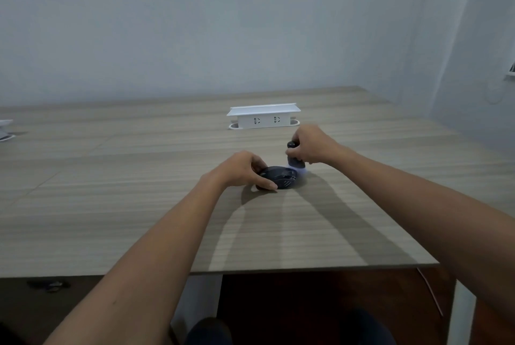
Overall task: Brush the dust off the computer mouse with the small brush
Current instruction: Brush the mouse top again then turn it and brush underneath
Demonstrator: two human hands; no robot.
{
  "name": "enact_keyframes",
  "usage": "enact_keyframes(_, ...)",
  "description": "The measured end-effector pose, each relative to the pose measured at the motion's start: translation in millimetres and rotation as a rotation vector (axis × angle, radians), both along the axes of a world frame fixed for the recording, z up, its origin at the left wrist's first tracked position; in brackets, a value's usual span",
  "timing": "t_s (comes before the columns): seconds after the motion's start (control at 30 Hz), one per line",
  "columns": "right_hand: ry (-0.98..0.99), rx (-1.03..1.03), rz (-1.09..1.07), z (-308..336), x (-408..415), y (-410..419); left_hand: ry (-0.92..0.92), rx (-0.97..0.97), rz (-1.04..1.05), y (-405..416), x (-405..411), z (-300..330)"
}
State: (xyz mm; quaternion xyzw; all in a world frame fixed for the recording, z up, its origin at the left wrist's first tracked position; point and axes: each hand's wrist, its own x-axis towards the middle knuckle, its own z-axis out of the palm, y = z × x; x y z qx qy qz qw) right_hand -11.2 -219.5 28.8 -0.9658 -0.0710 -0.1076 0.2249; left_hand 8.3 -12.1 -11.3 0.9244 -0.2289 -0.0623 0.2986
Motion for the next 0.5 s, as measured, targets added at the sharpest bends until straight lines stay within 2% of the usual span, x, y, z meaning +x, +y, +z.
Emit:
enact_keyframes(0.1, -0.052, 0.004, 0.036, 1.9, -1.2, 11.8, 0.012, -0.026, 0.014, 0.6, -0.2, -1.4)
enact_keyframes(0.27, -0.026, 0.152, 0.063, 8.1, 0.3, 15.8, 0.004, -0.033, 0.035, -1.4, -0.5, -2.9)
enact_keyframes(0.43, 0.005, -0.004, -0.022, 3.8, -1.9, -0.2, 0.024, -0.008, 0.038, -5.7, -3.0, 0.4)
enact_keyframes(0.5, -0.015, -0.001, -0.013, 4.6, -3.4, 5.0, 0.021, 0.013, 0.050, -6.8, -1.7, 1.0)
